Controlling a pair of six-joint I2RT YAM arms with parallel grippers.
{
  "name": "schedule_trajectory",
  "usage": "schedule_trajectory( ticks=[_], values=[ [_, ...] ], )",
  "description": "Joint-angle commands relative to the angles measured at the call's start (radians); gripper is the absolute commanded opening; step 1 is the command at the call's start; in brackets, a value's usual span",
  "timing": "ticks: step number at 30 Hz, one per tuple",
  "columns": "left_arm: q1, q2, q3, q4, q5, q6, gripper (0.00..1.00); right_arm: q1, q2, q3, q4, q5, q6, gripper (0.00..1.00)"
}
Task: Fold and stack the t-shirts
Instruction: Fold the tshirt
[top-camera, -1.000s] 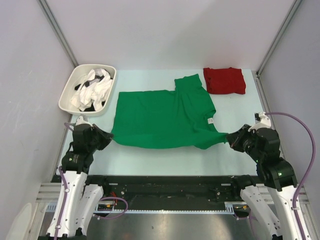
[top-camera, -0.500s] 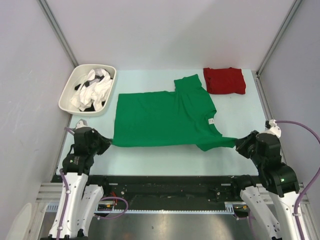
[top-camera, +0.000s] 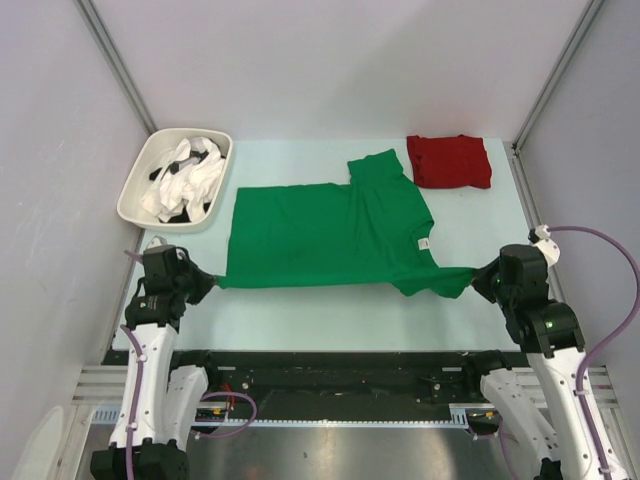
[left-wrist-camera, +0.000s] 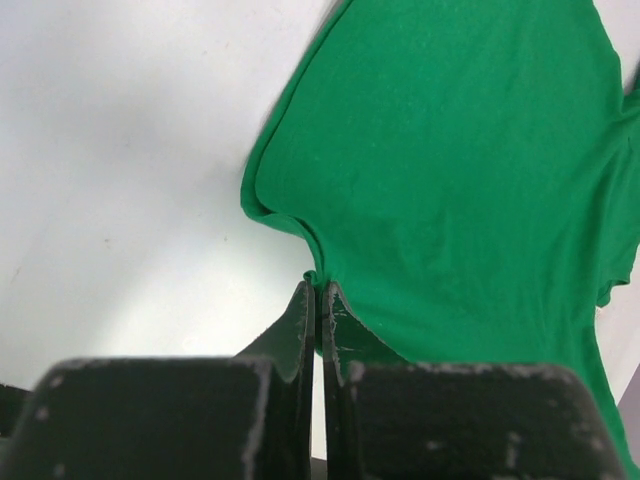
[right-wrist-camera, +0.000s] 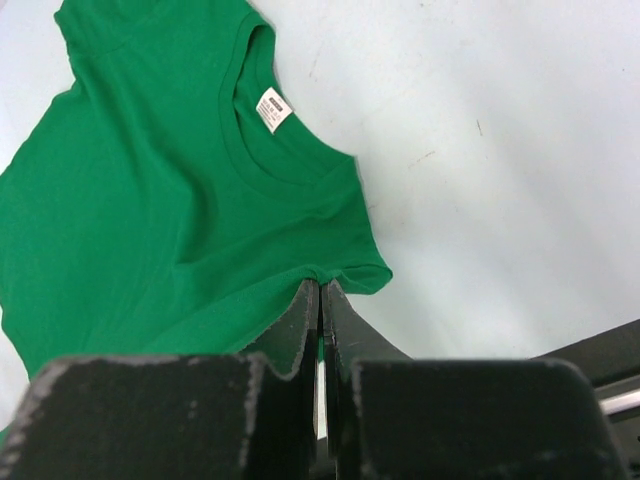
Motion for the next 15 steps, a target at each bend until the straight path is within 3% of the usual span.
schedule_trajectory(
  ticks=[1, 15],
  values=[
    [0.018, 0.039, 0.024, 0.087, 0.000, 0.043, 0.00, -0.038, 0.061, 0.043, 0.087, 0.013, -0.031, 0.00],
    [0.020, 0.270, 0.117, 0.209, 0.008, 0.057, 0.00, -0.080, 0.276, 0.041, 0.343, -0.173, -0.151, 0.00]
  ],
)
